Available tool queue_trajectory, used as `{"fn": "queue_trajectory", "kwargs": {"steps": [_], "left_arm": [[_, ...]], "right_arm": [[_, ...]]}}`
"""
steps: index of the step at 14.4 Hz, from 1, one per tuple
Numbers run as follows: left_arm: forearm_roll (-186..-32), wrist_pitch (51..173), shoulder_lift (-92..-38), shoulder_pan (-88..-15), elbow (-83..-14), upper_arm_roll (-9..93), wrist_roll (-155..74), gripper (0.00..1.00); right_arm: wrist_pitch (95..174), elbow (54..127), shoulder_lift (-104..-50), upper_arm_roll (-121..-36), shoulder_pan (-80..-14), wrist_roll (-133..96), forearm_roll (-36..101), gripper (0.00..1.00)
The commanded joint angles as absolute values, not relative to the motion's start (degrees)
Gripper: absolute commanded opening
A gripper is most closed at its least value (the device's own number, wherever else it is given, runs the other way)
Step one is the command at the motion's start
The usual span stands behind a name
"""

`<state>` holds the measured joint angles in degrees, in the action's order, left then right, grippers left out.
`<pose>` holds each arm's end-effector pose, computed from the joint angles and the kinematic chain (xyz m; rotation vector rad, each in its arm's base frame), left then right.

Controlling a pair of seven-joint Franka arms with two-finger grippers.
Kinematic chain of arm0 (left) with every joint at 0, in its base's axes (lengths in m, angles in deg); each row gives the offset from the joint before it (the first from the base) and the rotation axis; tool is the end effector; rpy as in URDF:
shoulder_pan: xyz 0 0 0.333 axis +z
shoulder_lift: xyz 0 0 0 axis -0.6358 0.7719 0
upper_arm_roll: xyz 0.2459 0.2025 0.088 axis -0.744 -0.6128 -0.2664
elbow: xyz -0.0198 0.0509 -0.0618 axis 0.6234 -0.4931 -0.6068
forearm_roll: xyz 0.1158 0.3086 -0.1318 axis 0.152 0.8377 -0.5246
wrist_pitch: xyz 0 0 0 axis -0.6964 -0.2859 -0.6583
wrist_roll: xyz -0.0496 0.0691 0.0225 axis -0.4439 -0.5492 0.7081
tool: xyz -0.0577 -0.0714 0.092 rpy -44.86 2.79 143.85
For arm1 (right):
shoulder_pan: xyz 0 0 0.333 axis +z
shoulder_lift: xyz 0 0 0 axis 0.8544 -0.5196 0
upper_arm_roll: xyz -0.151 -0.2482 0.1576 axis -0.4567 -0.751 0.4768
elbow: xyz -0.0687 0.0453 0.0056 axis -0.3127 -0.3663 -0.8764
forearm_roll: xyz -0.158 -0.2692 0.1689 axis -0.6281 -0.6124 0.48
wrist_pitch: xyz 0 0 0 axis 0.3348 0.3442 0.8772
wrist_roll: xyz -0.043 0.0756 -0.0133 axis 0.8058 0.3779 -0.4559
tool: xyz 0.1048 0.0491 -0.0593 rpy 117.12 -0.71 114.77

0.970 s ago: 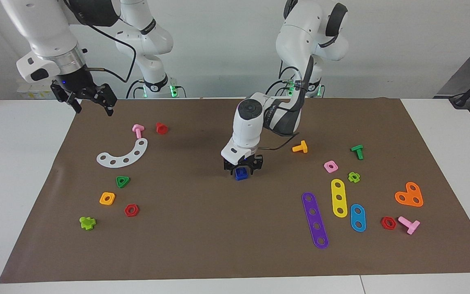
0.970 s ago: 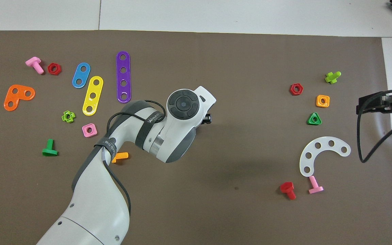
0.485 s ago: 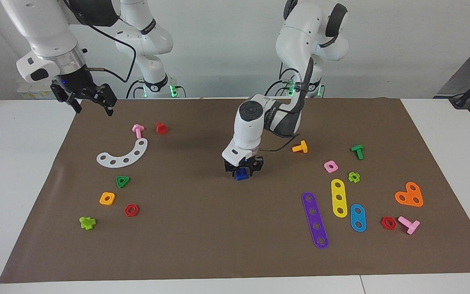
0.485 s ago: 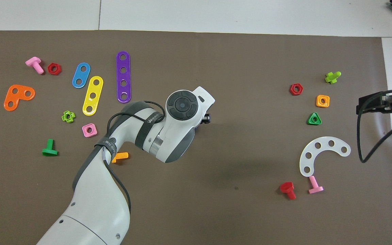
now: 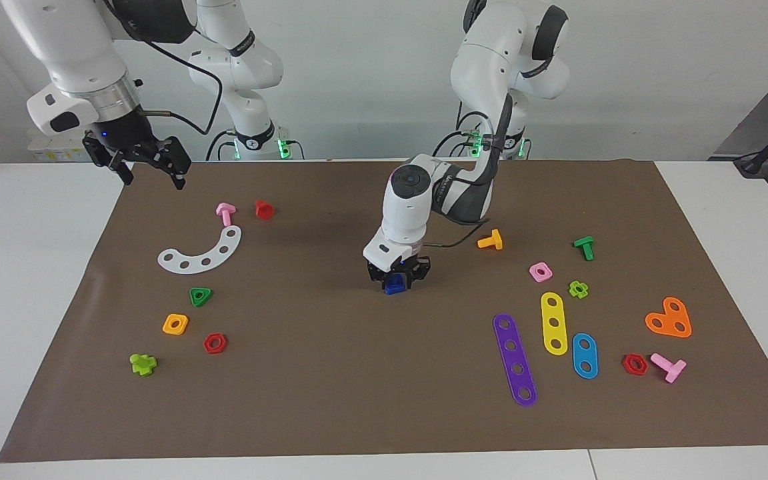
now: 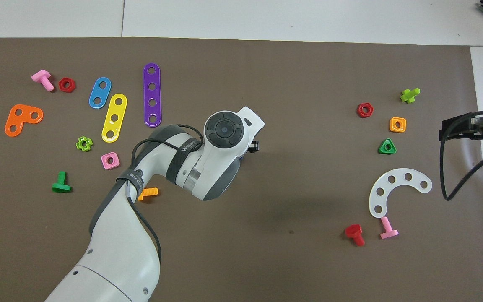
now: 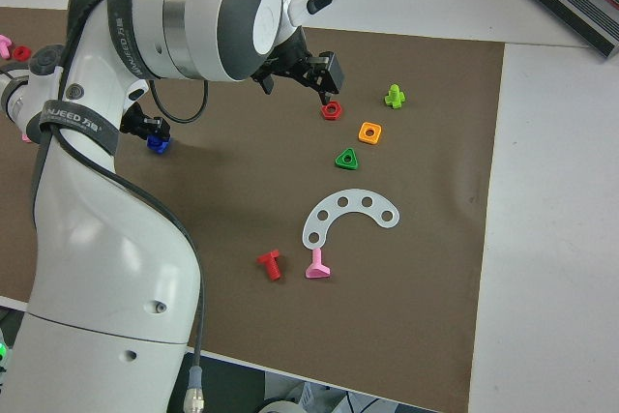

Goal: Unscrew and place screws in storage area

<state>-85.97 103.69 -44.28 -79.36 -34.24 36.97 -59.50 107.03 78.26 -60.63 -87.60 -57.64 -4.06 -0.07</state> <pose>0.5220 -0.4114 0.3213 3.0865 -0.0689 0.0840 0.5104 -0.0128 0.6172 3.1032 -0.2018 0.0033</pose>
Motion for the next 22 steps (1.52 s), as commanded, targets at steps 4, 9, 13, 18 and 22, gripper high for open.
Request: {"fn": "queue_trajectory", "kwargs": {"steps": [4,9,13,18,22], "left_arm": [[-84.51,103.58,-44.41,-79.55,-34.84,36.47,-59.62,0.55],[-84.51,101.03,-44.49,-79.38,-33.26,36.56,-59.62,0.46],[-84.86,98.22,-44.32,-79.38,-31.24,36.56,-59.62,0.45],[-86.09,89.36,-43.18,-79.20,-25.10,36.64,-59.62,0.45],[-88.46,82.93,-43.35,-77.01,-19.03,36.12,-59.53,0.45]], "right_arm": [[106.45,78.57,-60.38,-87.26,-57.99,-3.34,0.12,1.00],[106.45,78.57,-60.38,-87.26,-57.99,-3.34,0.12,1.00],[106.45,78.57,-60.38,-87.26,-57.99,-3.34,0.12,1.00],[106.45,78.57,-60.38,-87.26,-57.99,-3.34,0.12,1.00],[106.45,78.57,-60.38,-87.26,-57.99,-3.34,0.12,1.00]]}}
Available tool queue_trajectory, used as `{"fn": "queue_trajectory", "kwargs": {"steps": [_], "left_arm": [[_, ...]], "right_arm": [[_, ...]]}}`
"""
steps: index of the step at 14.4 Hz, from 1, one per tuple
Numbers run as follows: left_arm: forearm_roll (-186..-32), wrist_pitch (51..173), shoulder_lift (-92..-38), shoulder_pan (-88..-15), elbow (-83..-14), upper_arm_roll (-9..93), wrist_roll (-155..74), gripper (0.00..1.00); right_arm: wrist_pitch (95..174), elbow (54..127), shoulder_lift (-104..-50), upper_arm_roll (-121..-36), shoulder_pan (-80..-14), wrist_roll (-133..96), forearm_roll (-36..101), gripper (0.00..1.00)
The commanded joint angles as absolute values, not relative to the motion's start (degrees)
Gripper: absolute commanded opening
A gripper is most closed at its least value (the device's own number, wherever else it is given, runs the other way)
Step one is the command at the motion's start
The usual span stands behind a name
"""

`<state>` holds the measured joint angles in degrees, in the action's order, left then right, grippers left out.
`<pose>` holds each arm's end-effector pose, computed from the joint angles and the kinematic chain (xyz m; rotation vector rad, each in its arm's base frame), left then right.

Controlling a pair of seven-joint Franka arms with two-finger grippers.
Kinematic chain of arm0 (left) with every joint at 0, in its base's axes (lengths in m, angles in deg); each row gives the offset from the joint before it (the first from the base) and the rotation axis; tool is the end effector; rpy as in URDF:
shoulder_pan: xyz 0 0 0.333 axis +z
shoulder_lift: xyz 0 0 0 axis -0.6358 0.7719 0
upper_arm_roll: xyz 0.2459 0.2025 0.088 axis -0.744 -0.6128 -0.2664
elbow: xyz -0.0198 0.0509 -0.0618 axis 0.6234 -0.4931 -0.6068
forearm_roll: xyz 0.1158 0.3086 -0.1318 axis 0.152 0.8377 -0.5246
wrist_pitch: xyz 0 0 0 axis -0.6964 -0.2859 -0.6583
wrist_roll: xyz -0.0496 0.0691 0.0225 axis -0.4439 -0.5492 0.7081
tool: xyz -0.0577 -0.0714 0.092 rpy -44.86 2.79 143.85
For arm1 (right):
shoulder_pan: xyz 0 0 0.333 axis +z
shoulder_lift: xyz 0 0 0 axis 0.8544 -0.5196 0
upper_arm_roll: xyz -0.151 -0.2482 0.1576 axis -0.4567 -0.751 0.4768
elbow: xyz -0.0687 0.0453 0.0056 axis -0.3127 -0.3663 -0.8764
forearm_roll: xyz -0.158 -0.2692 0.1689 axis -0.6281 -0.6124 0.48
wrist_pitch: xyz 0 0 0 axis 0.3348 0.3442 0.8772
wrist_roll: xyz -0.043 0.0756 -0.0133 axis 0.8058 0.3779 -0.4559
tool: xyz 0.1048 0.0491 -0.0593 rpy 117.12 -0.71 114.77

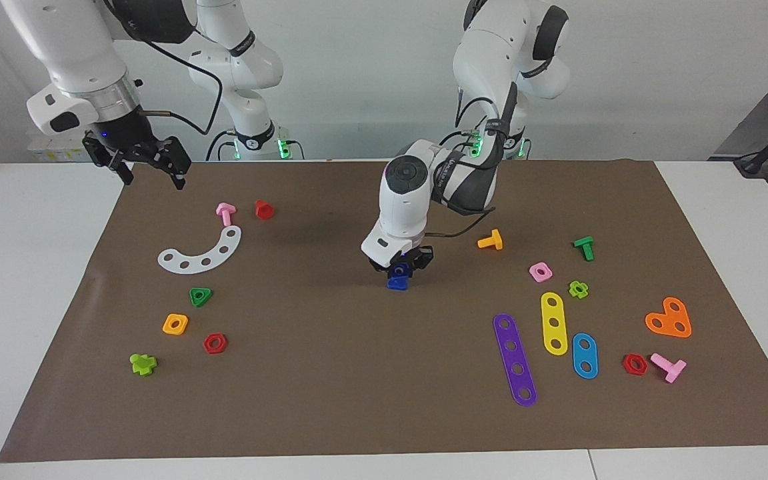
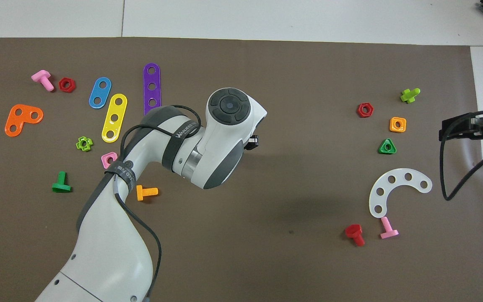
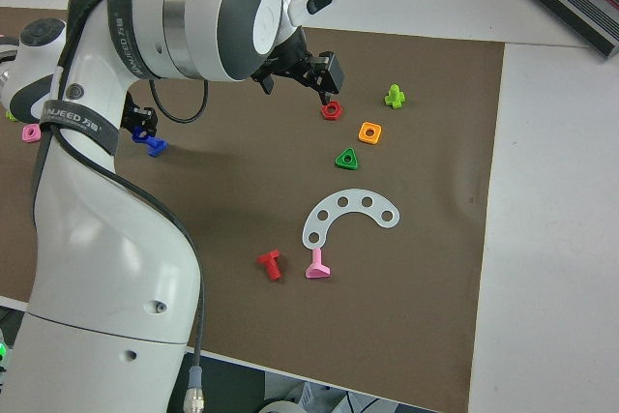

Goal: Unscrew and place screws in storage area

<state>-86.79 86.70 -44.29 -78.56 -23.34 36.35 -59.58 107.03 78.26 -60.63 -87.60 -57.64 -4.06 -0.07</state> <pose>0.5335 -0.4056 0.3766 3.1401 -0.0326 -0.0600 0.5104 -0.0128 0.6172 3.1032 -0.2018 0.0033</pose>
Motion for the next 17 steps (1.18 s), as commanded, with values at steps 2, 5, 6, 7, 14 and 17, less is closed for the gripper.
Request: {"fn": "queue_trajectory", "kwargs": {"steps": [2,5,6,7,14,17], "left_arm": [[-88.47,82.66,-43.88,-75.52,-18.75,36.12,-59.27,0.45],[-88.55,83.36,-44.67,-71.83,-19.54,36.03,-54.02,0.43],[-88.56,83.18,-45.19,-70.43,-20.50,36.03,-51.73,0.43],[-88.56,83.62,-45.89,-69.02,-22.34,36.03,-49.88,0.43],[-88.64,99.87,-53.45,-60.93,-45.10,36.03,-31.17,0.43],[-88.73,99.62,-54.42,-57.86,-47.39,36.03,-24.66,0.43]], "right_arm": [[106.45,78.57,-60.38,-87.26,-57.99,-3.34,0.12,1.00],[106.45,78.57,-60.38,-87.26,-57.99,-3.34,0.12,1.00],[106.45,78.57,-60.38,-87.26,-57.99,-3.34,0.12,1.00],[106.45,78.57,-60.38,-87.26,-57.99,-3.34,0.12,1.00],[106.36,78.57,-60.38,-87.35,-58.52,-3.34,0.12,1.00],[106.63,78.57,-60.38,-87.70,-59.23,-3.43,0.12,1.00]]}}
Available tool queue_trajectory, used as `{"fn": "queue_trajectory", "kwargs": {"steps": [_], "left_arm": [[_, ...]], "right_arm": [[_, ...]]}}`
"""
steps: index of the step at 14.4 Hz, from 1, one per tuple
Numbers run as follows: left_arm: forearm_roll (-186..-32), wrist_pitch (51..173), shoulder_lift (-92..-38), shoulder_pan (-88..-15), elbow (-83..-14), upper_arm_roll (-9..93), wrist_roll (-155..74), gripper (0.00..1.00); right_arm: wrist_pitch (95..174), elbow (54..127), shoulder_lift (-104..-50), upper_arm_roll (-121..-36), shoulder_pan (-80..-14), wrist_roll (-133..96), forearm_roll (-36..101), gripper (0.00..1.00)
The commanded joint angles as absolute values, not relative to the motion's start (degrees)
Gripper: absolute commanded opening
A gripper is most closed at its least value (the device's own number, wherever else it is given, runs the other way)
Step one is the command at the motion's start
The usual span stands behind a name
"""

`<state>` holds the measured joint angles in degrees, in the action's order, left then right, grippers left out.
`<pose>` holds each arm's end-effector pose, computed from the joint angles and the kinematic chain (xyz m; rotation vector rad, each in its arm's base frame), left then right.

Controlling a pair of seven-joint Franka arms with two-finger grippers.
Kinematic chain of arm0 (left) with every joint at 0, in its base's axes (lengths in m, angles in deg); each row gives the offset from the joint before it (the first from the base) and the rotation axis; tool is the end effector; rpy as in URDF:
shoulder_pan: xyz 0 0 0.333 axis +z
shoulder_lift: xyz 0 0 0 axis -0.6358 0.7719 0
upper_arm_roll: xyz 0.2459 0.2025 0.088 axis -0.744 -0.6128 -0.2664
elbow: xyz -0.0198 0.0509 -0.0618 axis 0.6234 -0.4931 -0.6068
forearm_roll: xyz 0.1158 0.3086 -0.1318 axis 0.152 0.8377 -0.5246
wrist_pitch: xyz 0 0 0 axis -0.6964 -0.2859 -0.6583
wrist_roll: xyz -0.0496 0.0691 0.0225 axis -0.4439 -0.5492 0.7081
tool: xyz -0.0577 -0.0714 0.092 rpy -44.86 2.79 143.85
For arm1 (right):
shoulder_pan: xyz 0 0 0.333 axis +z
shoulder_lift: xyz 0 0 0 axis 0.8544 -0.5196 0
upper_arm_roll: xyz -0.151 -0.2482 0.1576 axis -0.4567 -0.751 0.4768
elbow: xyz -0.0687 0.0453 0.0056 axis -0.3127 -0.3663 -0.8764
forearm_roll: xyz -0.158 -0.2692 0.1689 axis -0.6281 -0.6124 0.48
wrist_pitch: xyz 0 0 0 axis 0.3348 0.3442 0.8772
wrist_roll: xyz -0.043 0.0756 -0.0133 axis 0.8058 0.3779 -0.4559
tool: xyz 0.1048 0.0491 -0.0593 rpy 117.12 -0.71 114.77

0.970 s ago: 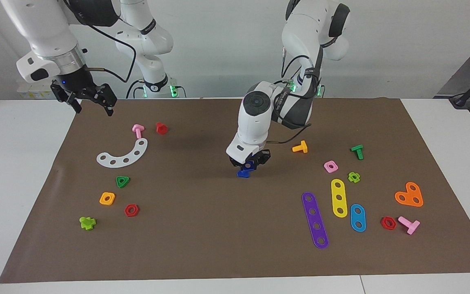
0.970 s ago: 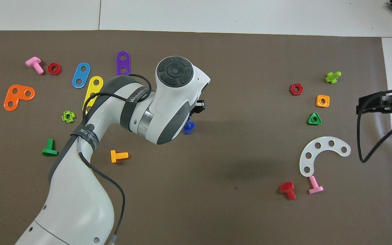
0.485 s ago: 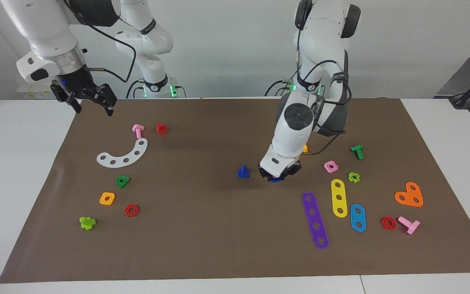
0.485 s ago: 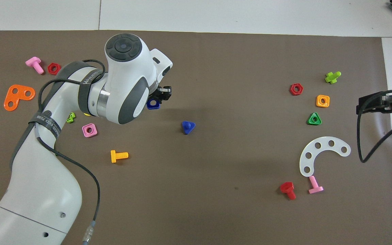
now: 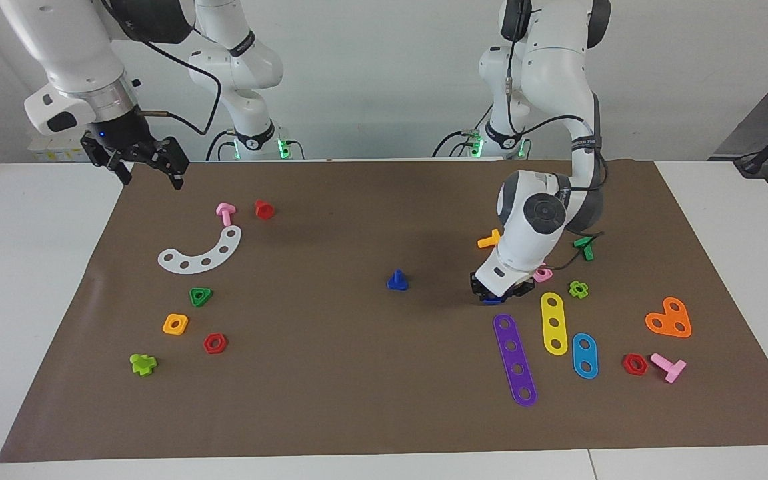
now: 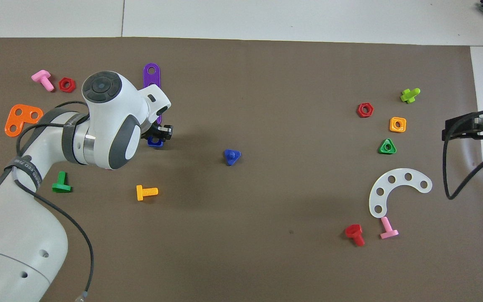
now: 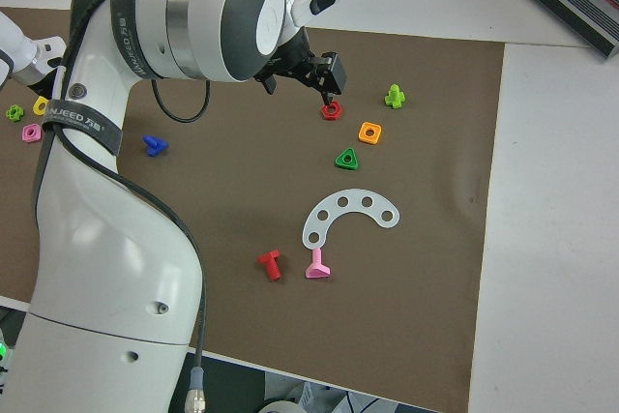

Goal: Unscrew and place screws in storage area

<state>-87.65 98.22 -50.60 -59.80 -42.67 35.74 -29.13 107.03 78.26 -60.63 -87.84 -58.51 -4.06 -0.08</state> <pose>0.5852 -0.1864 0.3224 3.1064 -0.3026 -0.0953 0.5101 -0.0227 0.6172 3.1009 -0.2318 0.0029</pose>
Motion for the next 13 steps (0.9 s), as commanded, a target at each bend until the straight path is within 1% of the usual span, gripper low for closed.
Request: {"fn": "queue_trajectory", "kwargs": {"steps": [1,2,3,4,5,7,9,10,11,12,13], "left_arm": [[-88.73,99.79,-55.12,-56.98,-48.54,36.03,-22.47,0.43],[-88.73,99.79,-55.30,-56.53,-48.81,36.03,-21.75,0.46],[-88.73,99.79,-55.39,-56.44,-48.72,36.03,-21.74,0.61],[-88.73,100.06,-55.48,-56.44,-48.64,36.03,-21.83,0.83],[-88.73,99.97,-55.48,-56.44,-48.20,36.03,-22.09,1.00],[-88.82,99.62,-56.18,-56.26,-47.15,36.03,-22.27,1.00],[-89.78,98.22,-58.28,-55.31,-46.36,35.94,-22.36,1.00],[-90.48,96.39,-60.03,-53.99,-46.00,35.94,-22.27,1.00],[-90.58,94.45,-61.62,-52.76,-45.39,35.94,-22.27,1.00],[-90.58,92.87,-63.20,-51.88,-44.95,35.85,-22.35,1.00],[-90.49,91.28,-64.69,-50.82,-44.86,35.85,-22.18,1.00]], "right_arm": [[106.80,78.75,-60.38,-87.61,-59.14,-3.69,0.12,1.00],[106.80,78.75,-60.38,-87.61,-59.31,-3.70,0.47,1.00],[107.67,78.84,-60.38,-87.61,-59.05,-4.48,1.34,1.00],[109.77,79.62,-60.38,-87.35,-58.35,-4.31,2.05,1.00],[111.36,80.67,-60.38,-87.26,-56.69,-3.61,2.14,1.00],[114.09,82.78,-60.38,-87.26,-52.65,0.59,2.23,1.00],[115.41,84.02,-61.43,-87.26,-49.22,3.59,2.23,1.00],[118.29,85.59,-62.04,-87.26,-47.20,5.34,2.49,1.00],[123.10,87.69,-62.75,-87.26,-44.66,8.40,3.62,1.00],[128.02,88.93,-65.01,-87.26,-41.59,12.26,3.81,1.00],[131.29,88.68,-68.26,-87.26,-38.43,15.96,3.81,1.00]]}}
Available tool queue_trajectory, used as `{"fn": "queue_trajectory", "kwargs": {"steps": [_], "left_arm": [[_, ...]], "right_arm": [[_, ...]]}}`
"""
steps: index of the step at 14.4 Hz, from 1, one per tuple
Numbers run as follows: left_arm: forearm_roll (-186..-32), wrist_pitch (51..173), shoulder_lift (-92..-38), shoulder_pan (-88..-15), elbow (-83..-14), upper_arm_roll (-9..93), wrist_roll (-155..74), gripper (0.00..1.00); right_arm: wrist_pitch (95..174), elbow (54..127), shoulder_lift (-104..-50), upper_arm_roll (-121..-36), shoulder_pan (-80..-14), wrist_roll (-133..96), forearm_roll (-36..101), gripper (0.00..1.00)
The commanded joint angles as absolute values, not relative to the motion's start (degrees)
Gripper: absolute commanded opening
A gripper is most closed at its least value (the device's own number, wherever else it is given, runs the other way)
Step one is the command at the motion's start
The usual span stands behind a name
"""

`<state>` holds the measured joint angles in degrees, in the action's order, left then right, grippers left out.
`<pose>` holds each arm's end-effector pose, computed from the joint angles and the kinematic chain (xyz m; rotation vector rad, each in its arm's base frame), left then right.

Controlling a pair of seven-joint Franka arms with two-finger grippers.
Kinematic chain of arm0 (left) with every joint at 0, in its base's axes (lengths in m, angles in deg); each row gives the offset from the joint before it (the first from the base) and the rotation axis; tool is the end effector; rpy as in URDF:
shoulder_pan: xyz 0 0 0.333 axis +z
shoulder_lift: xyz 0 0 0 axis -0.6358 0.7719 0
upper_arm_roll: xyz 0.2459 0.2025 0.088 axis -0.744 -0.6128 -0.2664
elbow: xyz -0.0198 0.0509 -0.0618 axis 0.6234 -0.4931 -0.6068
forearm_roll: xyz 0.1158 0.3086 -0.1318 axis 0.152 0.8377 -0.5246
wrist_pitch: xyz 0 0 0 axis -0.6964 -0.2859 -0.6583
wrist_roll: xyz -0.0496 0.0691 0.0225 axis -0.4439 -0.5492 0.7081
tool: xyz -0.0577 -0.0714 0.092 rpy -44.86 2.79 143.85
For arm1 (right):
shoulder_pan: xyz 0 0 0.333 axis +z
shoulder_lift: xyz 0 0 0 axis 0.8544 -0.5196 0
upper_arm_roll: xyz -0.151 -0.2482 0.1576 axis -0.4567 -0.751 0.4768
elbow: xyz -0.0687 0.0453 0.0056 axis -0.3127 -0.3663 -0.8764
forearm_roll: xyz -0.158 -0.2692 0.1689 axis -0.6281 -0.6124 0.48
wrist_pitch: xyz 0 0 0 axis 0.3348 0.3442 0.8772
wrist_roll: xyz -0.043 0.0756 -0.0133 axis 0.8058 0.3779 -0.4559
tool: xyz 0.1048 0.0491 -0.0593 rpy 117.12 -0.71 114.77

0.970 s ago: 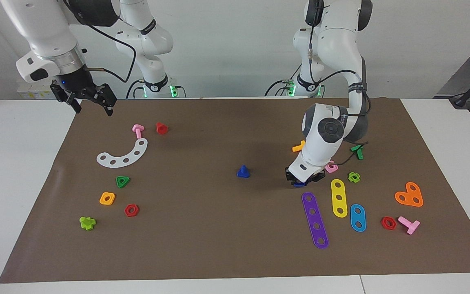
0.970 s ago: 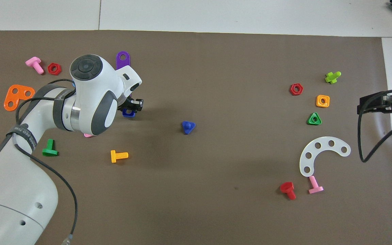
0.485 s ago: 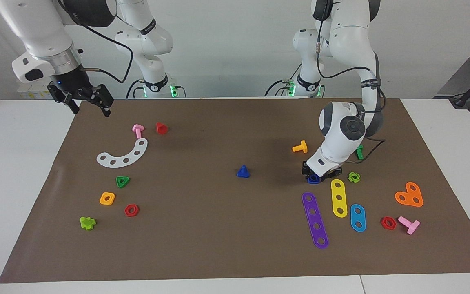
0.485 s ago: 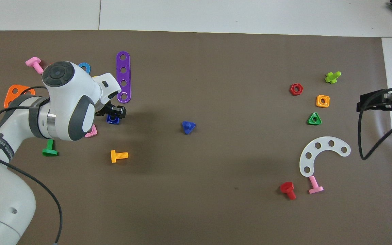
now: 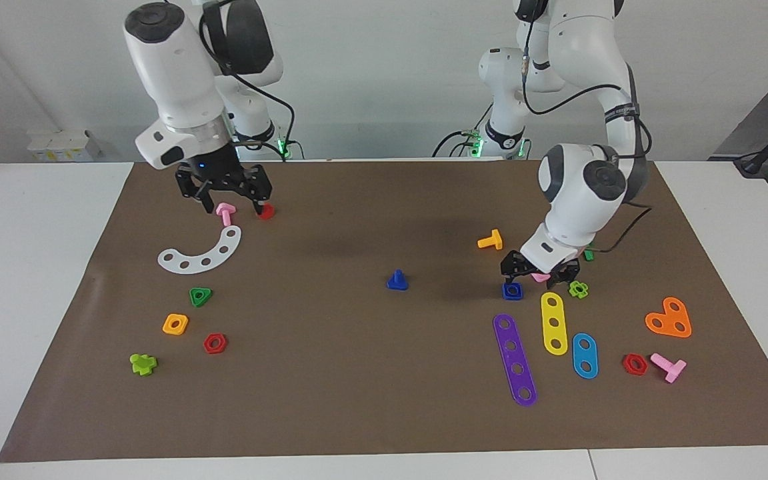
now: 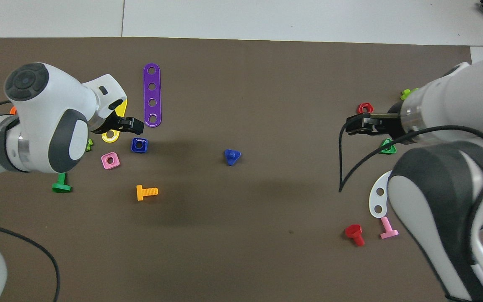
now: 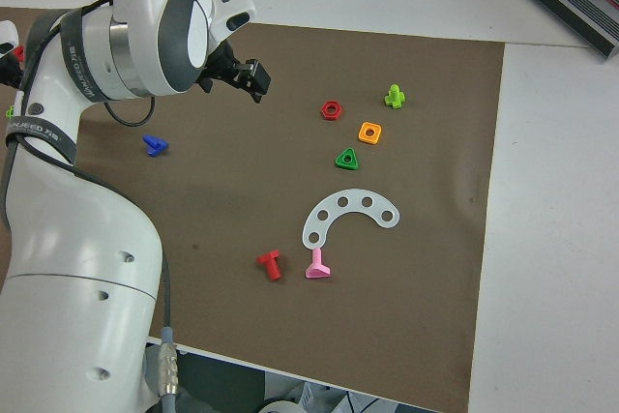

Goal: Unscrew and place screws in storage area

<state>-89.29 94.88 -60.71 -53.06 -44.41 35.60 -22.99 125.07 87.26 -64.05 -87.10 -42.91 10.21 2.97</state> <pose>0.5821 -0.1130 0.4114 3.0608 -0.2613 0.0402 0.5345 0.1384 0.5451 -3.0856 0.1830 -0.1369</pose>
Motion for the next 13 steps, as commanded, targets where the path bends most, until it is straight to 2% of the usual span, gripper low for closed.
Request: {"fn": "queue_trajectory", "kwargs": {"steps": [1,3,6,10,11,13], "left_arm": [[-90.32,89.27,-66.36,-49.16,-44.86,35.85,-21.83,1.00],[-89.61,84.87,-70.14,-46.35,-44.94,35.77,-20.34,1.00],[-89.35,81.09,-75.15,-42.65,-45.29,35.50,-16.82,1.00],[-86.46,74.68,-80.34,-42.02,-44.42,35.59,-19.61,1.00],[-84.53,73.00,-81.31,-42.63,-43.81,36.11,-22.50,1.00],[-83.28,69.41,-81.67,-42.82,-41.62,38.12,-26.21,1.00]], "right_arm": [[135.24,88.16,-71.60,-87.26,-35.44,19.82,3.29,1.00],[141.50,87.28,-76.53,-87.26,-30.16,25.72,2.85,1.00],[146.25,85.26,-81.81,-87.35,-25.05,30.14,2.14,1.00],[148.19,78.40,-91.57,-87.26,-21.26,30.32,-1.89,1.00],[148.98,78.92,-91.49,-87.26,-21.69,30.23,-2.68,0.93],[149.86,80.41,-91.49,-87.26,-21.34,29.97,-2.78,0.71]]}}
